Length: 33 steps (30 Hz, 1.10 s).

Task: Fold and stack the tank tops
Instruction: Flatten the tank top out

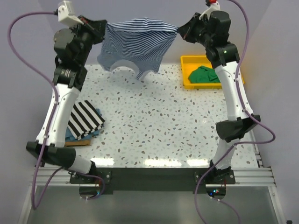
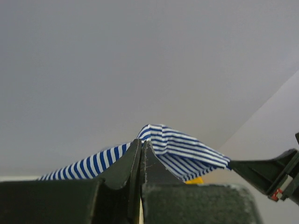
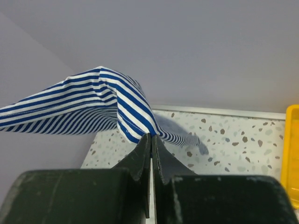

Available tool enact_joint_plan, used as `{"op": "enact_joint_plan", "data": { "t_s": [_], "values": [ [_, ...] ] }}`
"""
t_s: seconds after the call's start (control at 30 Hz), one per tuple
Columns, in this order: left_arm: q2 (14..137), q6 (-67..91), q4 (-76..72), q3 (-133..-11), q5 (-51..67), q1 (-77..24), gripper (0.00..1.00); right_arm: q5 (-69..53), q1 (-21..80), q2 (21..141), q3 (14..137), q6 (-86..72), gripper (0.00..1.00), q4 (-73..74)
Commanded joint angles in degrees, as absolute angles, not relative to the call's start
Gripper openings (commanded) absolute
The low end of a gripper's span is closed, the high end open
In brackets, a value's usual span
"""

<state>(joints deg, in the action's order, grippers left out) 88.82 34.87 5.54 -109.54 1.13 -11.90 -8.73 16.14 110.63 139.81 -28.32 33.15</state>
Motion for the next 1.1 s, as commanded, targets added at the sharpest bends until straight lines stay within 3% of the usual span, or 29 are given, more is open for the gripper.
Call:
{"op": "enact_joint_plan", "data": {
  "t_s": [0.0, 0.17, 0.3, 0.33, 0.5, 0.67, 0.77, 0.93, 1.07],
  "values": [
    [78.2, 37.3, -0.9, -95.4, 1.1, -11.7, 0.00, -13.4, 16.8, 101.9, 127.0, -26.2, 0.00, 34.0],
    [67.8, 45.9, -0.4, -68.1, 0.7, -11.7, 0.00, -8.4, 16.1, 91.8, 98.0, -27.3, 0.00, 37.4],
    [62.0, 53.7, -1.6, -46.1, 5.0, -12.9, 0.00, -5.1, 15.5, 83.7, 66.5, -30.7, 0.00, 33.0],
    [61.0, 54.5, -3.4, -38.1, 6.7, -13.8, 0.00, -3.6, 15.5, 82.4, 62.7, -30.8, 0.00, 33.3],
    [59.1, 60.3, -3.8, -24.3, 6.5, -23.2, 0.00, -0.4, 14.2, 80.5, 43.7, -31.8, 0.00, 31.0],
    [60.7, 66.2, -6.1, -17.5, 8.4, -29.4, 0.00, 2.4, 13.2, 80.2, 38.9, -32.4, 0.00, 32.0],
    [58.3, 66.3, -3.4, -17.3, 8.7, -31.2, 0.08, 2.2, 12.2, 78.7, 38.9, -32.9, 0.01, 33.6],
    [51.2, 65.0, 8.3, -20.3, 6.6, -31.5, 0.15, 4.7, 8.6, 74.8, 43.1, -31.5, 0.08, 39.4],
    [48.8, 62.5, 16.4, -24.0, 5.2, -31.5, 0.26, 5.6, 6.6, 72.4, 47.6, -30.3, 0.23, 43.7]
  ]
}}
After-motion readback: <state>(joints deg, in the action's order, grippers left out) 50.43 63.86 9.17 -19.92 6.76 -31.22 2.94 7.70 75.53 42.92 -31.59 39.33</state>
